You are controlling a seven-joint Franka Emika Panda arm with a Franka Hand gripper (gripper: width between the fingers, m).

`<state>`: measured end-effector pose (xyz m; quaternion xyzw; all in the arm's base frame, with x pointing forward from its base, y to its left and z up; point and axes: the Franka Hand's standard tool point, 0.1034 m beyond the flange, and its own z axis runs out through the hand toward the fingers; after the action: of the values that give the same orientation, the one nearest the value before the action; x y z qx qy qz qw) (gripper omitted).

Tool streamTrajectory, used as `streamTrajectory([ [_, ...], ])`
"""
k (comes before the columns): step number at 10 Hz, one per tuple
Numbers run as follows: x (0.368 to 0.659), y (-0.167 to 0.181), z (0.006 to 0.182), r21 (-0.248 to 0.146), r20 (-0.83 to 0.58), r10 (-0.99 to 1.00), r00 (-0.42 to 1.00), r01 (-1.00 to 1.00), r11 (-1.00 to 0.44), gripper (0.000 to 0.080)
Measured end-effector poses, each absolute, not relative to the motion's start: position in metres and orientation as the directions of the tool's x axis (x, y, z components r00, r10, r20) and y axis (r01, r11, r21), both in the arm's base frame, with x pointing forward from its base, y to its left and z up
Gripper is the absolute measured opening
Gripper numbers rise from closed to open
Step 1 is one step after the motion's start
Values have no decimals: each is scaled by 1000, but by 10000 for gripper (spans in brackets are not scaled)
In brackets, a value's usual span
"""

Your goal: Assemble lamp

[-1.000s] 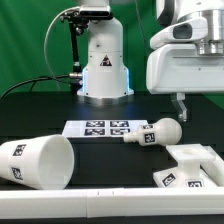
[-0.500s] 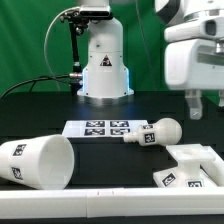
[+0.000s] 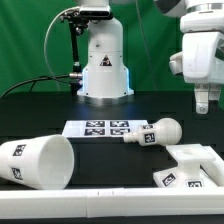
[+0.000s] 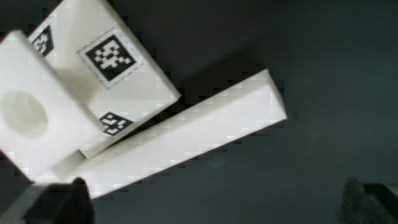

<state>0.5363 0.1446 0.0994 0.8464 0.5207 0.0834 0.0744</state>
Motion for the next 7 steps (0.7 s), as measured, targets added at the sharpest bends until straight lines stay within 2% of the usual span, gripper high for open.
streamTrajectory([
  [1, 534, 144, 97, 212, 39, 915, 403, 891, -401, 698],
  [2, 522, 145, 89, 186, -26, 944, 330, 929, -319, 698],
  [3, 508, 145, 82, 144, -108, 959, 264, 958, -247, 698],
  [4, 498, 149, 78, 123, -170, 970, 176, 980, -157, 698],
  [5, 492, 155, 76, 148, -167, 982, 86, 987, -61, 698],
  [7, 491, 150, 74, 127, -189, 982, -20, 991, 44, 698],
])
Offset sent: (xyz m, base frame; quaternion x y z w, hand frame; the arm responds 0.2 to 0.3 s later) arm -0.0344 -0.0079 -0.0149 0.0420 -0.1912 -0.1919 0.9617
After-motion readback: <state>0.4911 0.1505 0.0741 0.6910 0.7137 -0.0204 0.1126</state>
